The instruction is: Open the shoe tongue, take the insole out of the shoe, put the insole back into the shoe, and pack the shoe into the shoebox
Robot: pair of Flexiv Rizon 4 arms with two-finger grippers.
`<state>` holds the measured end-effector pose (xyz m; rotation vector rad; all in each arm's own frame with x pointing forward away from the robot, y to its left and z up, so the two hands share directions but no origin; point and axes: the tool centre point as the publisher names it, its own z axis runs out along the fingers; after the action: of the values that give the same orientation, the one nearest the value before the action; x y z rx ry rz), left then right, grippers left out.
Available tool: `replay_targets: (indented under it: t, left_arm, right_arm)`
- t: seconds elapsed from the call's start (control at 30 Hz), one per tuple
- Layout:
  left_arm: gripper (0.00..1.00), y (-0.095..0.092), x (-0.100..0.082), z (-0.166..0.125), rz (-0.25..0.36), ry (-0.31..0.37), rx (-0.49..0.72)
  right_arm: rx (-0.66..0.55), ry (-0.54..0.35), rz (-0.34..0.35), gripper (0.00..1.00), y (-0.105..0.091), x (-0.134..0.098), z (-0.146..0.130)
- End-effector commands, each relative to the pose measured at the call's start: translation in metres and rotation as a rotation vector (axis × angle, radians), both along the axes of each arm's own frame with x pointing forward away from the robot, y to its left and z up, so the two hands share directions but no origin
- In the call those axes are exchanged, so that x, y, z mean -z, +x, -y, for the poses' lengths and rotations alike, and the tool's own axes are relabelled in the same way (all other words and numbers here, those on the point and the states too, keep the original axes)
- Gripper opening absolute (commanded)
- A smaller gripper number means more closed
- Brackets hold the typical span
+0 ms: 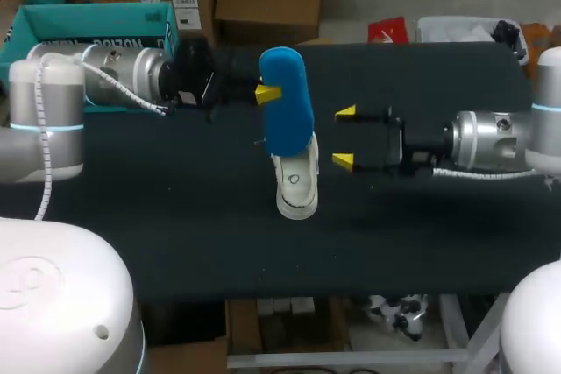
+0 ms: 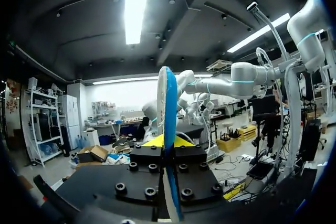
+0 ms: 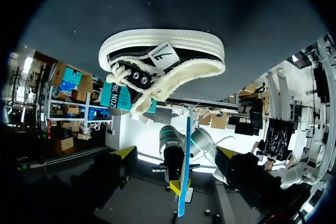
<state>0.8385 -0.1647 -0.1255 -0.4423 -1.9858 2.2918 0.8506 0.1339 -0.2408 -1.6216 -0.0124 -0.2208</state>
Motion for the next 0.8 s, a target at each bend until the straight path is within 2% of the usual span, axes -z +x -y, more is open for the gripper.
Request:
replay_targets:
  t: [0.03, 0.07, 0.17, 0.47, 0.53, 0.7, 0.8]
  left_arm:
    - [0.00, 0.008, 0.010, 0.010, 0.029, -0.058, 0.036]
    - [0.00, 0.009, 0.011, 0.012, 0.044, -0.053, 0.036]
    - [0.00, 0.009, 0.015, 0.021, 0.074, -0.042, 0.037]
    - [0.00, 0.015, 0.029, 0.039, 0.085, -0.034, 0.053]
    - [0.00, 0.016, 0.034, 0.041, 0.091, -0.021, 0.048]
    - [0.00, 0.016, 0.042, 0.044, 0.088, -0.012, 0.052]
    - [0.00, 0.016, 0.046, 0.044, 0.078, -0.018, 0.053]
  right_arm:
    - [-0.011, 0.027, -0.009, 0.79, 0.002, 0.009, -0.004]
    - [-0.010, 0.027, -0.016, 0.73, 0.002, 0.009, -0.005]
    - [-0.011, 0.028, -0.025, 0.76, 0.000, 0.011, -0.008]
    - [-0.014, 0.044, -0.036, 0.75, -0.006, 0.013, -0.014]
    - [-0.013, 0.037, -0.034, 0.71, -0.006, 0.013, -0.014]
    - [-0.016, 0.037, -0.037, 0.51, -0.008, 0.014, -0.016]
    - [-0.017, 0.039, -0.038, 0.49, -0.008, 0.014, -0.016]
